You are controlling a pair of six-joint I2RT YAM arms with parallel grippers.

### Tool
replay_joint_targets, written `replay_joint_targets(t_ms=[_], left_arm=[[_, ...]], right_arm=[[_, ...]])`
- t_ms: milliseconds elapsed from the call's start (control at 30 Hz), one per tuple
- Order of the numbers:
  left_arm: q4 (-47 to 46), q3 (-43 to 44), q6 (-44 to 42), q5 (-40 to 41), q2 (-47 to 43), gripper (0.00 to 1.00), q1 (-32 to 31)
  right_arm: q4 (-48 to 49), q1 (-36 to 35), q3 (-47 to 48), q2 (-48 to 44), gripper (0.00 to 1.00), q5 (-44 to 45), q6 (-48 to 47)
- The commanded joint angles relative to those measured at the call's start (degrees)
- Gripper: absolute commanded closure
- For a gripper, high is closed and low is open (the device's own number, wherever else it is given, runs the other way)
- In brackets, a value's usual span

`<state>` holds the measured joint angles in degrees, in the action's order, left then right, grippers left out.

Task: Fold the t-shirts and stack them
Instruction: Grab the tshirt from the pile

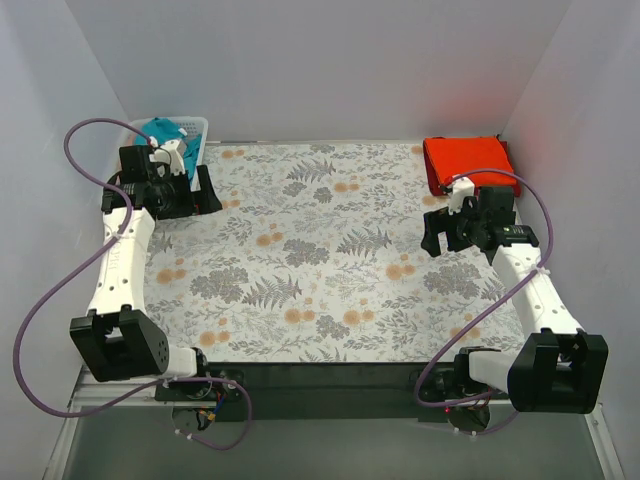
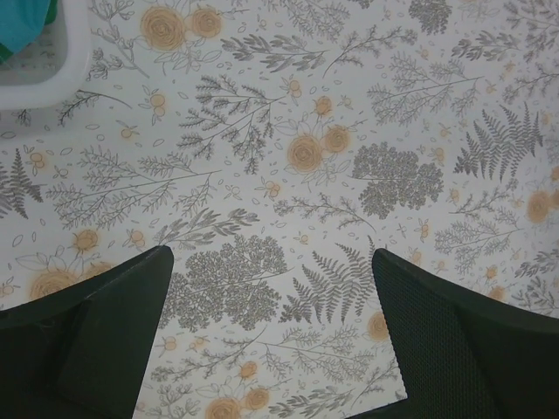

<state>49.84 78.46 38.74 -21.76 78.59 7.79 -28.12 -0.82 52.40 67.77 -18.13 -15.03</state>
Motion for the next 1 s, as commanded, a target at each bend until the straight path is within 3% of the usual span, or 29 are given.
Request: replay_joint_targets(t_ms=[0, 267, 400, 533, 733, 967], left_arm=[[1.5, 3.5, -1.2, 3.5, 1.3, 0.02, 0.0], [0.6, 21.6, -5.1, 15.9, 15.3, 0.02, 0.8], [1.8, 43.0, -5.2, 20.9, 30.2, 0.02, 3.1], [-2.4, 56.6, -6.2, 23.3, 43.2, 0.02, 4.8], [-24.0, 55.0, -10.7, 24.9, 52.2, 0.02, 6.4], [-35.7, 55.2, -14.3, 22.7, 59.8, 0.02, 7.5]], right_arm=[[1.6, 0.2, 1.9, 0.0, 0.02, -1.0, -0.7], [1.1, 0.2, 2.1, 1.4, 0.02, -2.3, -0.8], [0.6, 0.2, 2.7, 2.5, 0.02, -3.2, -0.8], [0.1, 0.2, 3.6, 4.0, 0.02, -3.9, -0.8], [-0.8, 0.2, 4.5, 6.2, 0.02, -4.4, -1.1], [-0.9, 0.2, 4.4, 8.5, 0.02, -4.4, -1.3]])
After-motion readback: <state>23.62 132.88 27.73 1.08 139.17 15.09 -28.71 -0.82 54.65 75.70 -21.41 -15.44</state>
